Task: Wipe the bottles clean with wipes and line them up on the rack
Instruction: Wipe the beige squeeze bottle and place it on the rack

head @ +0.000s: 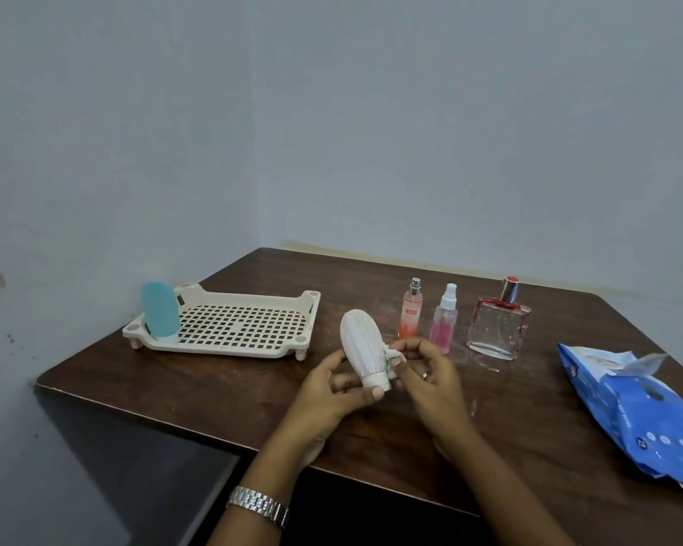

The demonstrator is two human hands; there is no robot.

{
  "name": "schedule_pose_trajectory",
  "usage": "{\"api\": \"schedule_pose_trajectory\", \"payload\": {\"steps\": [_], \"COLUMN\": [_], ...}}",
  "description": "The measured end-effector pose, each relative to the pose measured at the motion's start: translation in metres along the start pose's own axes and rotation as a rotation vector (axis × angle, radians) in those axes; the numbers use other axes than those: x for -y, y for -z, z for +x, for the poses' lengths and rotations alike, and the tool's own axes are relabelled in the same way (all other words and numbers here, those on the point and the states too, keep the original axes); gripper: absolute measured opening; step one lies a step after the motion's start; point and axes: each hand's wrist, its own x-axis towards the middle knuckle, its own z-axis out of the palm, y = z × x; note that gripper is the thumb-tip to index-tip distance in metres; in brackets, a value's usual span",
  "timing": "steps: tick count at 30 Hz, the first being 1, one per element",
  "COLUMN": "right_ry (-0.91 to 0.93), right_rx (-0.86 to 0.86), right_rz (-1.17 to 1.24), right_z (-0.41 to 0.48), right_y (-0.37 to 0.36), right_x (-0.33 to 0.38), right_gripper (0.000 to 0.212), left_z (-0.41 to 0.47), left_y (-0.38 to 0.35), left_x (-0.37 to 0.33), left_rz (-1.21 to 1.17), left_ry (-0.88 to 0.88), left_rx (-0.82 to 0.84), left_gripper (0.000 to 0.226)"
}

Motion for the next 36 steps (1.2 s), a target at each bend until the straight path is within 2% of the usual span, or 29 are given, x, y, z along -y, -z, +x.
{"api": "schedule_pose_trajectory", "payload": {"steps": [2,8,11,12,15,18,23,28,36], "right_ry": [0.014,0.115,0.150,0.154,0.143,0.129,0.108,0.187,0.186], "right_rx": [-0.005,-0.007,0.041,0.057,0.055,0.028,0.008,0.041,-0.035], "right_rz": [-0.012,-0.138,-0.191,-0.188,-0.190,-0.205,-0.143,-0.228,-0.261], "right_z": [-0.001,-0.001,-0.003,-0.004,-0.004,-0.003,-0.003,-0.008,-0.007], "right_y": [0.000,0.001,-0.001,-0.002,-0.003,-0.002,-0.004,-0.005,-0.009], "right_x": [0.001,-0.003,-0.003,-0.002,-0.001,-0.002,0.001,0.003,0.006], "right_gripper": [0.014,0.021,0.015,0.009,0.015,0.008,0.016,0.020,0.015], "left_z": [-0.001,0.001,0.000,0.000,0.001,0.003,0.005,0.005,0.004], "left_y": [0.003,0.006,0.006,0.006,0.009,0.010,0.008,0.007,0.006], "left_x": [0.000,0.005,0.005,0.005,0.005,0.007,0.011,0.013,0.013], "left_rz": [0.004,-0.039,-0.069,-0.068,-0.066,-0.067,-0.087,-0.083,-0.063], "left_ry": [0.012,0.021,0.036,0.035,0.057,0.074,0.054,0.037,0.017], "left_rx": [0.046,-0.040,-0.011,0.008,0.055,0.084,0.080,0.057,0.068], "left_gripper": [0.058,0.051,0.048,0.048,0.044,0.042,0.044,0.042,0.041]}}
